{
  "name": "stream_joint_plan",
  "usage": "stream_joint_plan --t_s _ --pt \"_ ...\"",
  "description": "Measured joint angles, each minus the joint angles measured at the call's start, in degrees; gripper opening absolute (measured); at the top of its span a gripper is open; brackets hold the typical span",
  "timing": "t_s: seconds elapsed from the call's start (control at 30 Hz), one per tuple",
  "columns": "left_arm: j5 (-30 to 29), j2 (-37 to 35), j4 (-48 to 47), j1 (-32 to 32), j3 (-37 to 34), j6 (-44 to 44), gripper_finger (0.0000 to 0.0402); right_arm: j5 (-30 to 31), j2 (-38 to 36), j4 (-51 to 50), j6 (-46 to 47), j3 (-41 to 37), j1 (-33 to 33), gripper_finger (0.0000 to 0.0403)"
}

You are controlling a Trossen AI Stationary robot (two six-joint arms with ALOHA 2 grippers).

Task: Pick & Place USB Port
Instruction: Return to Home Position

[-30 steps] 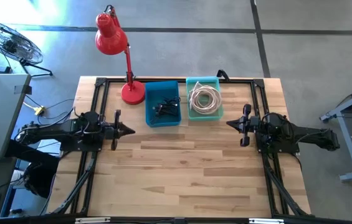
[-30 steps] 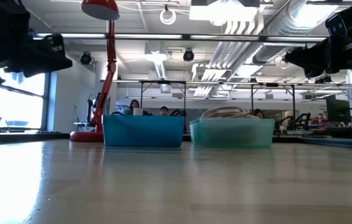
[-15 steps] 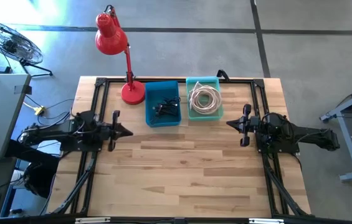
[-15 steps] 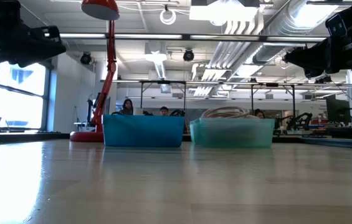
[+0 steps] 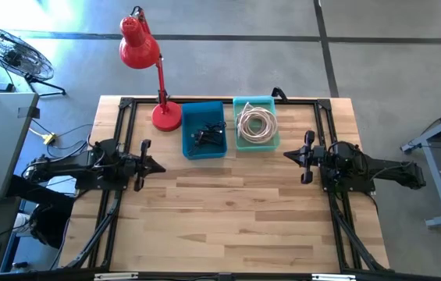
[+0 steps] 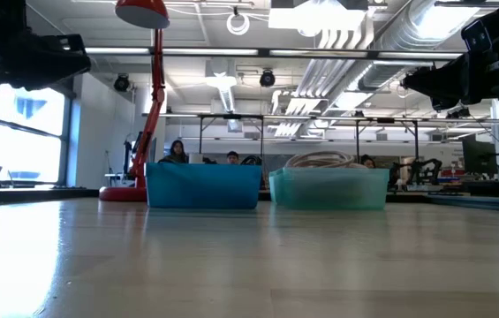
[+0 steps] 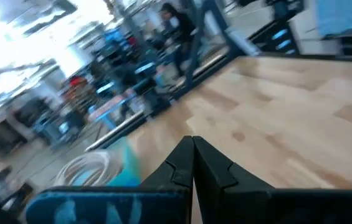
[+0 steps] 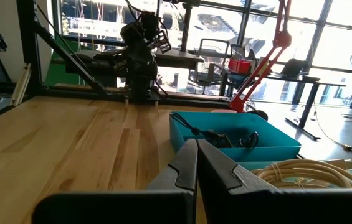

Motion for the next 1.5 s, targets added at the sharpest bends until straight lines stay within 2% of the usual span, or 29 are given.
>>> stream_joint_plan --t_s 0.2,0.53,0.8,0.97,1.5 --pt "-7.6 0.0 4.1 0.0 -1.7 -1.4 0.0 0.0 0.0 0.0 0.0 0.0 0.0 0.0001" --pt "-2.2 0.0 10.0 0.0 -2.8 0.2 0.0 0.0 0.0 0.0 0.0 0.0 0.0 0.0001" --pt "-3.1 0.1 5.9 0.0 -2.8 0.5 0.0 0.0 0.0 0.0 0.0 0.0 0.0 0.0" --pt "-5.6 0.5 5.8 0.0 -2.8 0.5 0.0 0.0 0.0 0.0 0.0 0.0 0.0 0.0" --pt "-5.8 0.5 5.9 0.0 -2.9 0.3 0.0 0.0 0.0 0.0 0.0 0.0 0.0 0.0"
